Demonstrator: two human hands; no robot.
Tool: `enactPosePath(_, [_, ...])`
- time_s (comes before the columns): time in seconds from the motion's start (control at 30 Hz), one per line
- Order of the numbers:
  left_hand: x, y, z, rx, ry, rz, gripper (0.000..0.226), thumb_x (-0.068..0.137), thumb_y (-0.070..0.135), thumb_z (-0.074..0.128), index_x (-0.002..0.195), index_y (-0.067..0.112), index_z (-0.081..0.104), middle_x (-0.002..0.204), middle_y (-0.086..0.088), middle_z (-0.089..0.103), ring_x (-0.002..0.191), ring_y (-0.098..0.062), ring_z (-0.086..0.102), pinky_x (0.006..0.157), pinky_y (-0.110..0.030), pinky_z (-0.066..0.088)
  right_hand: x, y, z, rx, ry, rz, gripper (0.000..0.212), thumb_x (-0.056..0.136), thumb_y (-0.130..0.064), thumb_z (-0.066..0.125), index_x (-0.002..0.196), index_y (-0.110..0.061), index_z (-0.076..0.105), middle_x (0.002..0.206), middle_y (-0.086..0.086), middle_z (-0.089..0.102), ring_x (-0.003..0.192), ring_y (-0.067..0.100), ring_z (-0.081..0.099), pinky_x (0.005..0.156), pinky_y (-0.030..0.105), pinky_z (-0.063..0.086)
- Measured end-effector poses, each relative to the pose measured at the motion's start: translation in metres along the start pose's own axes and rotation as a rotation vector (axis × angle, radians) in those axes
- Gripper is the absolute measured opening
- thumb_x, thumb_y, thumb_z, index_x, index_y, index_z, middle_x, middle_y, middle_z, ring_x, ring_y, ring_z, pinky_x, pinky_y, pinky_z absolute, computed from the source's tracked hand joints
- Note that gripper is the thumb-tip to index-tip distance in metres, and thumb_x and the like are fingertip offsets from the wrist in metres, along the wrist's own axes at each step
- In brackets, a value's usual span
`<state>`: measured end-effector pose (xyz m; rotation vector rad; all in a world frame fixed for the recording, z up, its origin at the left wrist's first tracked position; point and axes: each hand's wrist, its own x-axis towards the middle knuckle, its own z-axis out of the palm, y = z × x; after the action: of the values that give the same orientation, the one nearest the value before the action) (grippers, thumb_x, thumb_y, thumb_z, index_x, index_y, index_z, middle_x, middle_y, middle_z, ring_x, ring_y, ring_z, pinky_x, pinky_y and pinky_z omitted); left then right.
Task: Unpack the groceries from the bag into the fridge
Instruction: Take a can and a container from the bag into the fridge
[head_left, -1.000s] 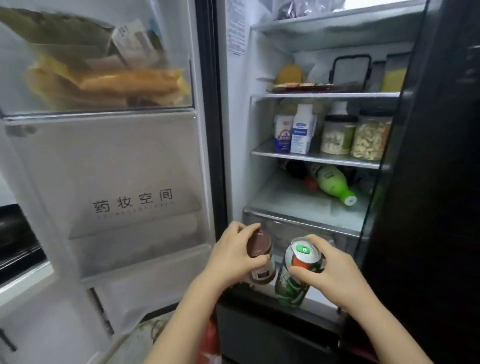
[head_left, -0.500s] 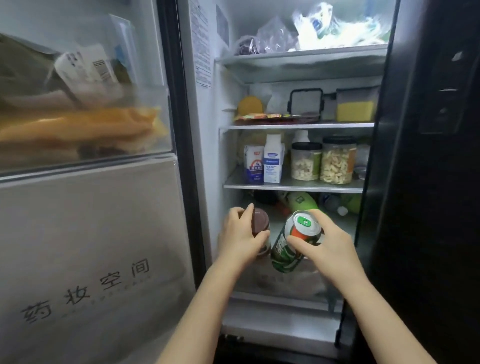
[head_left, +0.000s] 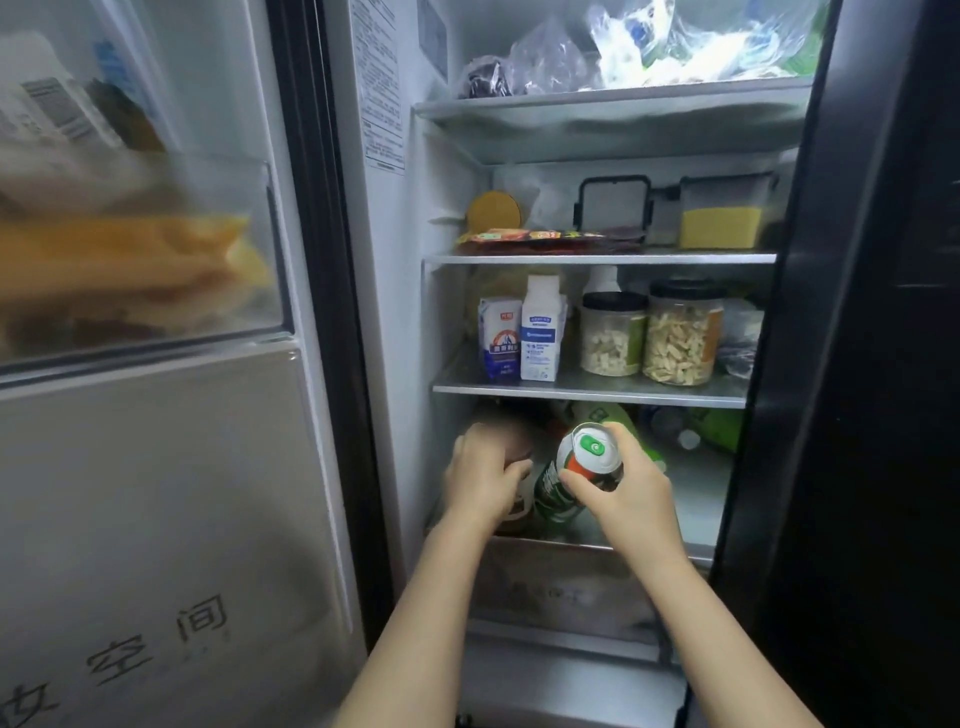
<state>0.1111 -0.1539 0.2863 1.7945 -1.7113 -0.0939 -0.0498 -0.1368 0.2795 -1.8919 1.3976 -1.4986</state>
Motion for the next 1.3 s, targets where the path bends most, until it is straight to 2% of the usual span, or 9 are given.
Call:
enactPosePath(0.1, [0.011, 0.0, 0.003, 0.002, -0.003, -0.006, 0.055, 0.091, 0.038, 0.056, 0.143, 0.027, 0.04, 0.149, -0.004, 0.035, 0.136, -0.023, 0.031, 0.103, -0.038, 0.037, 0.007, 0.018, 0.009, 0.002, 0.003, 0.005, 0.064, 0.07, -0.031, 0.079, 0.125, -0.021, 0.05, 0.115, -0.004, 0.062, 0.108, 0.013, 0.057, 0.093, 0.033, 0.05])
enactPosePath(0.23, [0.023, -0.003, 0.009, 0.01, -0.007, -0.017, 0.054, 0.091, 0.037, 0.057, 0.142, 0.028, 0.041, 0.148, -0.005, 0.036, 0.134, -0.024, 0.034, 0.103, -0.037, 0.038, 0.012, 0.03, 0.018, 0.059, 0.013, 0.008, 0.066, 0.07, -0.033, 0.08, 0.127, -0.023, 0.048, 0.118, -0.002, 0.061, 0.11, 0.013, 0.057, 0.095, 0.037, 0.049])
enactPosePath(0.57, [0.041, -0.007, 0.021, -0.065, 0.017, 0.006, 0.043, 0.092, 0.027, 0.059, 0.135, 0.025, 0.052, 0.145, -0.004, 0.04, 0.131, -0.023, 0.037, 0.107, -0.035, 0.036, 0.022, 0.041, 0.027, 0.039, 0.074, -0.039, 0.067, 0.072, -0.019, 0.079, 0.129, -0.009, 0.045, 0.12, -0.001, 0.039, 0.11, 0.005, 0.038, 0.095, 0.016, 0.03])
enactPosePath(0.73, [0.035, -0.009, 0.019, 0.083, 0.095, 0.062, 0.04, 0.092, 0.033, 0.057, 0.131, 0.031, 0.056, 0.141, 0.004, 0.045, 0.131, -0.021, 0.031, 0.102, -0.033, 0.035, 0.015, 0.052, 0.032, 0.022, 0.108, -0.021, 0.068, 0.071, -0.013, 0.08, 0.128, -0.003, 0.044, 0.125, 0.012, 0.044, 0.108, 0.005, 0.035, 0.089, 0.007, 0.023])
enactPosePath(0.8, [0.033, -0.007, 0.019, 0.147, 0.102, 0.074, 0.038, 0.093, 0.035, 0.053, 0.132, 0.035, 0.054, 0.14, 0.009, 0.048, 0.13, -0.02, 0.034, 0.099, -0.033, 0.033, 0.015, 0.055, 0.033, 0.005, 0.088, -0.016, 0.068, 0.073, -0.015, 0.078, 0.131, -0.009, 0.043, 0.124, 0.008, 0.041, 0.104, 0.003, 0.036, 0.089, 0.011, 0.028])
enactPosePath(0.87, [0.032, -0.005, 0.019, 0.186, 0.095, 0.092, 0.039, 0.095, 0.035, 0.05, 0.134, 0.036, 0.051, 0.143, 0.01, 0.046, 0.133, -0.02, 0.034, 0.101, -0.033, 0.031, 0.015, 0.055, 0.034, -0.046, 0.055, 0.0, 0.067, 0.073, -0.021, 0.078, 0.131, -0.019, 0.044, 0.121, 0.002, 0.038, 0.101, 0.011, 0.044, 0.087, 0.023, 0.038])
enactPosePath(0.97, [0.029, -0.009, 0.02, 0.281, 0.055, 0.137, 0.052, 0.091, 0.032, 0.054, 0.141, 0.035, 0.04, 0.15, 0.008, 0.038, 0.139, -0.019, 0.027, 0.114, -0.039, 0.022, 0.015, 0.059, 0.038, -0.151, -0.017, 0.062, 0.064, 0.072, -0.03, 0.078, 0.128, -0.028, 0.047, 0.12, 0.001, 0.039, 0.099, 0.021, 0.053, 0.081, 0.036, 0.048])
enactPosePath(1.13, [0.024, -0.014, 0.024, 0.425, 0.037, 0.171, 0.071, 0.087, 0.013, 0.057, 0.146, 0.031, 0.024, 0.155, 0.006, 0.024, 0.145, -0.019, 0.015, 0.117, -0.047, 0.008, 0.013, 0.07, 0.05, -0.175, -0.109, 0.049, 0.048, 0.077, -0.028, 0.074, 0.12, -0.015, 0.058, 0.129, 0.003, 0.046, 0.114, 0.022, 0.052, 0.091, 0.034, 0.045])
enactPosePath(1.3, [0.03, -0.016, 0.023, 0.428, 0.084, 0.163, 0.071, 0.084, 0.008, 0.057, 0.144, 0.03, 0.027, 0.153, 0.006, 0.028, 0.141, -0.023, 0.022, 0.115, -0.044, 0.017, 0.012, 0.071, 0.052, -0.359, -0.244, -0.061, 0.057, 0.087, -0.026, 0.059, 0.139, -0.017, 0.038, 0.146, -0.001, 0.033, 0.13, 0.02, 0.038, 0.102, 0.031, 0.037])
